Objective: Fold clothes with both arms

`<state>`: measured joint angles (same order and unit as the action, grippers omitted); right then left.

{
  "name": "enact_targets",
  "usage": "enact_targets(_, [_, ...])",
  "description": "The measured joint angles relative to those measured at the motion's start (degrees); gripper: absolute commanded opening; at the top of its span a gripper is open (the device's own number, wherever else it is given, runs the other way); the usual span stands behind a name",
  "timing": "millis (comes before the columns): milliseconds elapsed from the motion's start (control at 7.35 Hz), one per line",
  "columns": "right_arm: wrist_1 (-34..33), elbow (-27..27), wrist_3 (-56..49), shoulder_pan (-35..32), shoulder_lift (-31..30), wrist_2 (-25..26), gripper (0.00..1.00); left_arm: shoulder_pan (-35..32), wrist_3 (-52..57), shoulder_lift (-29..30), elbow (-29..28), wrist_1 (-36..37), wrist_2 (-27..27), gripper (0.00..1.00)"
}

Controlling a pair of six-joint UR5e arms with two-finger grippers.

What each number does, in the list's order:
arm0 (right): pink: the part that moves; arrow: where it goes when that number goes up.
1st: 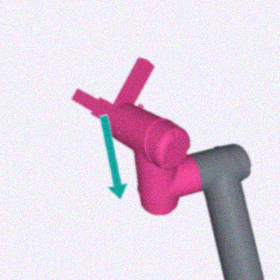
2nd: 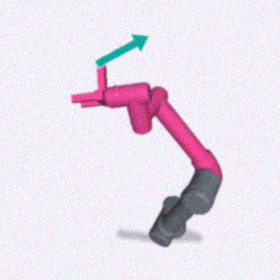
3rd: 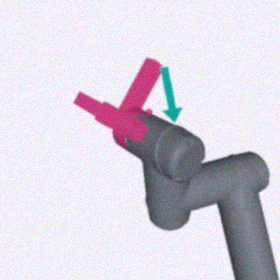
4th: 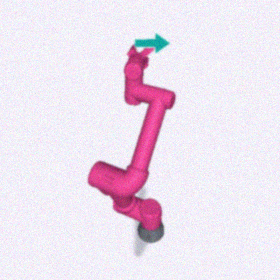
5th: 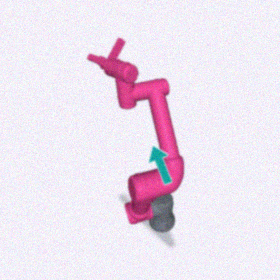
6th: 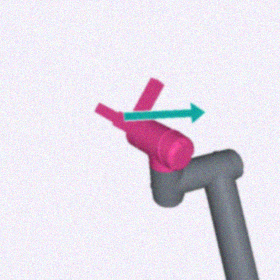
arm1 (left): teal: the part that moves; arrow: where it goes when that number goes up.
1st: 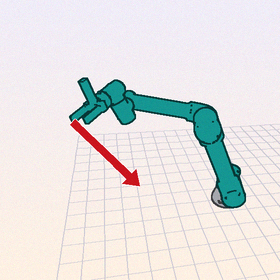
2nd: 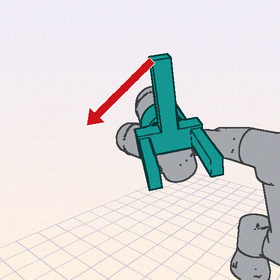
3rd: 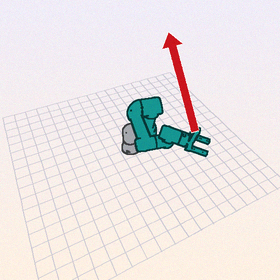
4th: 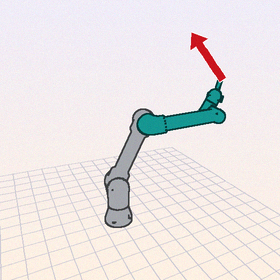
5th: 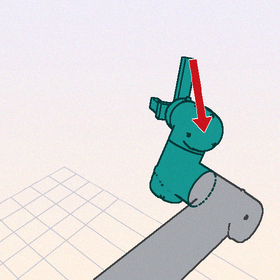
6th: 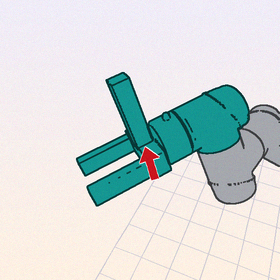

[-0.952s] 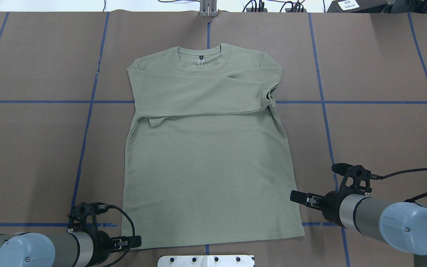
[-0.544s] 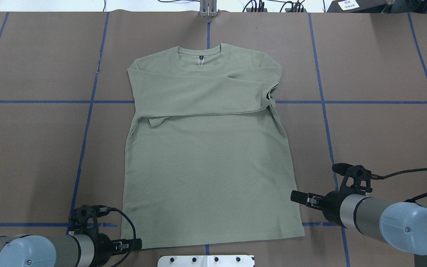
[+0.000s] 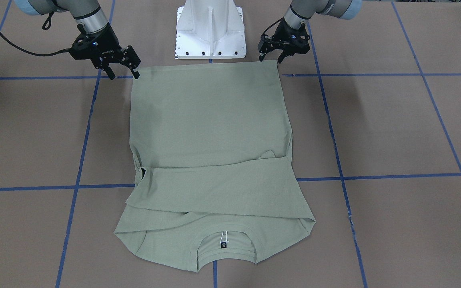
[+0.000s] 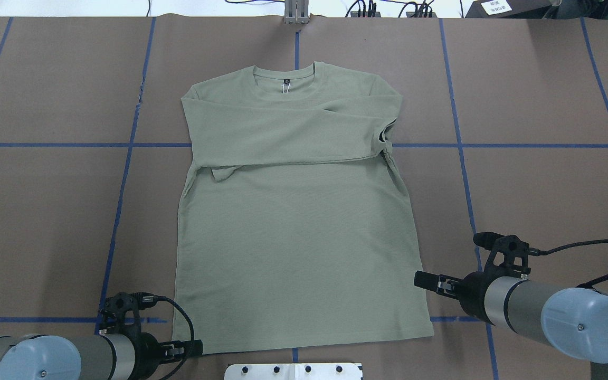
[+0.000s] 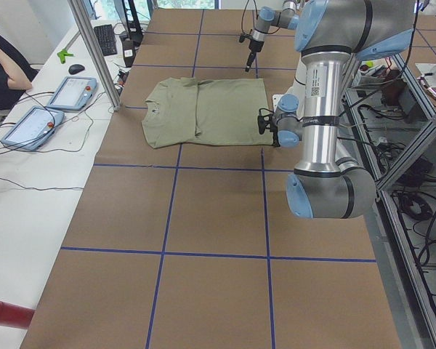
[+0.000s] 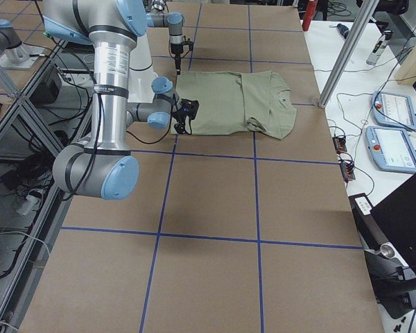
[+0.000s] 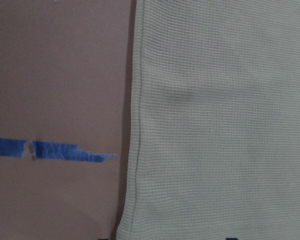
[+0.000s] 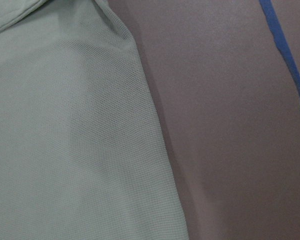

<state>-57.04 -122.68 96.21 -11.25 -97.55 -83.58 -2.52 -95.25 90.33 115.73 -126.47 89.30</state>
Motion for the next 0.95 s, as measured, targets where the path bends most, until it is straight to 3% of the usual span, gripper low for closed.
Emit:
enact_targets(136, [0.00,-0.01,0.02,0.00,0.00,0.00,1.00,0.03,0.01,0.19,-0.24,0.00,0.00,0.82])
enact_targets(272, [0.00,-0.01,0.03,0.00,0.00,0.00,1.00,0.04,0.00,0.49,-0.45,0.00,0.00,0.66])
enact_targets(408, [0.00,-0.02,0.03,0.00,0.00,0.00,1.00,0.06,-0.06,0.81,-0.54,0.00,0.00,0.31])
enact_targets(544, [0.00,-0.10,0.03,0.00,0.00,0.00,1.00,0.05,-0.13,1.06,-0.53,0.00,0.02,0.03])
enact_targets(952, [0.00,-0.38,0.00,0.00,-0.03,0.04,1.00,-0.42,-0.12,1.34,0.00,0.00,0.08,0.00])
